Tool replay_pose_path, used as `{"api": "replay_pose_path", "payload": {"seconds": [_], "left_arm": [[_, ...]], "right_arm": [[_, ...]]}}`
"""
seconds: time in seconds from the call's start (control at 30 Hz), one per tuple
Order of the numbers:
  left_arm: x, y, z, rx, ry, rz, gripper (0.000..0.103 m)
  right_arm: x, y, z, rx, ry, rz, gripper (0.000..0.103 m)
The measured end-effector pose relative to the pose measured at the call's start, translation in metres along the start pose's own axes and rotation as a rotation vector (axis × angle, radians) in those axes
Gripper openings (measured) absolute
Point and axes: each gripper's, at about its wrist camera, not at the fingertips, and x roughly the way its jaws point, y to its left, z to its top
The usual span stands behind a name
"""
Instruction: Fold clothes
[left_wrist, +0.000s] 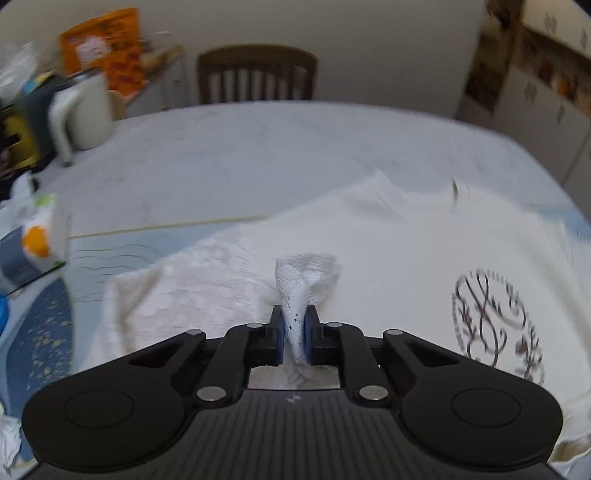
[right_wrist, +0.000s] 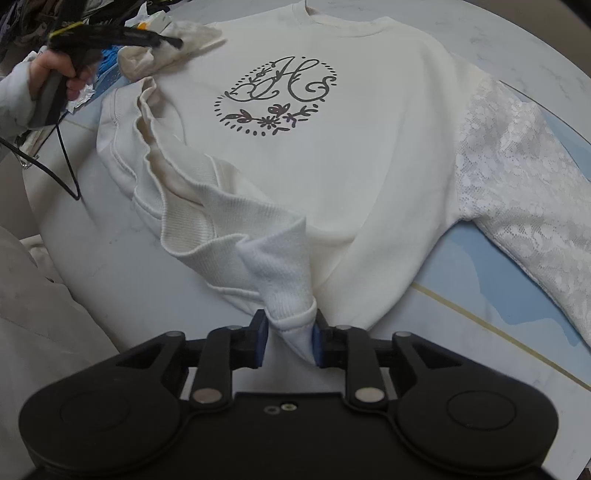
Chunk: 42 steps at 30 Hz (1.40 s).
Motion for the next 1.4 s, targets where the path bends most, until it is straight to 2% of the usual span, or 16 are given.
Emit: {"api": "replay_pose_path", "payload": {"seconds": [0.13,0.23,0.43,0.6,0.67,0.77,0.8,0.83,0.87,0.9,0.93,0.97,1.13,1.33,1.4], "left_arm": [[-0.028,0.041,0.001,-0.097,-0.044,0.075,0.007],[-0.042,0.071,-0.003,-0.136,-0.057,0.165,0.007],[-0.048,0.131,-0.021,-0.222,-0.022,0.335,0.007],[-0.04,0.149,-0.025,-0.193,-0.009,0.417,0.007],[-0.04,0.154,-0.021,-0.171,-0.014,0.488,0.008],[-0.046,0.164,-0.019,-0.199,-0.011,0.556,0.01],[-0.046,0.166,-0.018,-0.2,0.013,0.561,0.013],[-0.047,0.164,-0.02,-0.192,0.028,0.566,0.023],[-0.049,0.161,-0.022,-0.182,0.037,0.573,0.04],[-0.051,0.157,-0.024,-0.172,0.047,0.579,0.052],[-0.055,0.152,-0.026,-0.17,0.042,0.591,0.073],[-0.06,0.147,-0.028,-0.171,0.032,0.605,0.078],[-0.079,0.066,-0.034,-0.059,0.012,0.39,0.078],[-0.1,-0.035,-0.041,0.082,-0.008,0.111,0.078],[-0.092,-0.072,-0.039,0.116,-0.009,0.02,0.078]], "right_arm": [[-0.007,0.005,-0.002,-0.028,-0.025,-0.006,0.103],[-0.019,0.012,-0.003,-0.079,-0.044,-0.009,0.103],[-0.035,0.008,-0.004,-0.124,-0.043,-0.022,0.103],[-0.047,-0.004,0.004,-0.117,-0.068,-0.061,0.103],[-0.053,-0.009,0.01,-0.119,-0.084,-0.08,0.103],[-0.058,-0.019,0.019,-0.129,-0.099,-0.11,0.103],[-0.059,-0.023,0.022,-0.133,-0.101,-0.12,0.103],[-0.06,-0.027,0.024,-0.138,-0.1,-0.13,0.103],[-0.06,-0.032,0.028,-0.145,-0.1,-0.14,0.103],[-0.059,-0.038,0.033,-0.152,-0.101,-0.148,0.103],[-0.058,-0.044,0.038,-0.159,-0.102,-0.156,0.103],[-0.057,-0.05,0.042,-0.165,-0.103,-0.164,0.103],[-0.047,-0.095,0.085,-0.143,-0.159,-0.206,0.103],[-0.015,-0.112,0.136,-0.016,-0.214,-0.186,0.103],[-0.001,-0.111,0.152,-0.004,-0.205,-0.169,0.103]]}}
